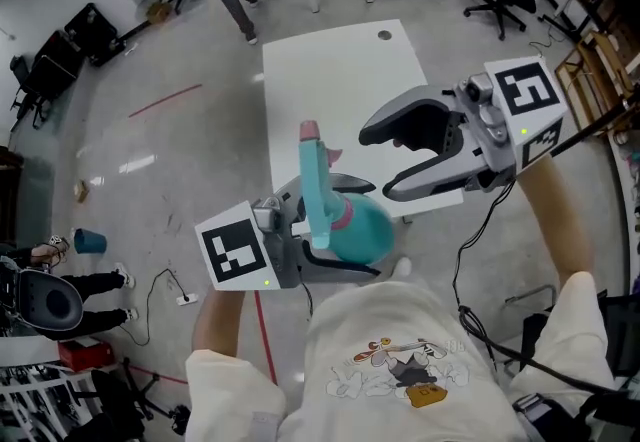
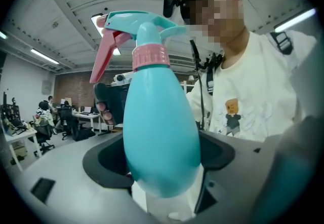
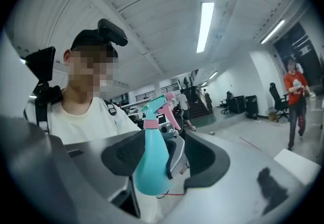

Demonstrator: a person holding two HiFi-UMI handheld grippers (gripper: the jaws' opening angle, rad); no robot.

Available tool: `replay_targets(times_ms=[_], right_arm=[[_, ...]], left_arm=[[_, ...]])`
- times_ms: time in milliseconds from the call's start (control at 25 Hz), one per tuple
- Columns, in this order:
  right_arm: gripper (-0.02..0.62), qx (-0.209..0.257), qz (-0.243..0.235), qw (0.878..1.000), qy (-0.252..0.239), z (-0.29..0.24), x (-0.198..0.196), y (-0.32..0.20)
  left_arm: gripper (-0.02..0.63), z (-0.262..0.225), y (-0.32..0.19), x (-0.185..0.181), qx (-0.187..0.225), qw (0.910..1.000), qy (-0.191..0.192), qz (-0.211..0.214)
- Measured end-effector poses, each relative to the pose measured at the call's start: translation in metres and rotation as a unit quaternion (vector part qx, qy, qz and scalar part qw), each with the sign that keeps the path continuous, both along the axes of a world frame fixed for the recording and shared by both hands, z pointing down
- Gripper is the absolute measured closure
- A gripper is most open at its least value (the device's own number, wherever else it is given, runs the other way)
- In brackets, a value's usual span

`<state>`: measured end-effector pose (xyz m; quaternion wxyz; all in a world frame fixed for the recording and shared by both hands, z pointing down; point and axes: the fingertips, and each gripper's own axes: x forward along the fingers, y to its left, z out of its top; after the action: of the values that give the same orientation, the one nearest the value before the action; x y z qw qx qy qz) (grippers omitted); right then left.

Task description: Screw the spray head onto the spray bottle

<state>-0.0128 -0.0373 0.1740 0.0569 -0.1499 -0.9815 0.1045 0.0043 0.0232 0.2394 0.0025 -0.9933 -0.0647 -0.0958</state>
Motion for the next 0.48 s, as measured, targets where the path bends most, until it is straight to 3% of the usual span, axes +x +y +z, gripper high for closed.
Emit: replay_targets(times_ms=[280, 480], right_arm=[[0.362, -0.043, -0.091, 0.995, -0.027, -0.006, -0.005, 0.018], [0.362, -0.042, -0.215, 0.975, -0.04, -0.013, 0.002, 0.061]], left_arm=[[0.199, 0.006, 0.041, 0.009, -0.008, 0.9942, -0.025, 0.104], [0.199, 0.015, 0.064, 0.01, -0.01, 0.9847, -0.058, 0.164]])
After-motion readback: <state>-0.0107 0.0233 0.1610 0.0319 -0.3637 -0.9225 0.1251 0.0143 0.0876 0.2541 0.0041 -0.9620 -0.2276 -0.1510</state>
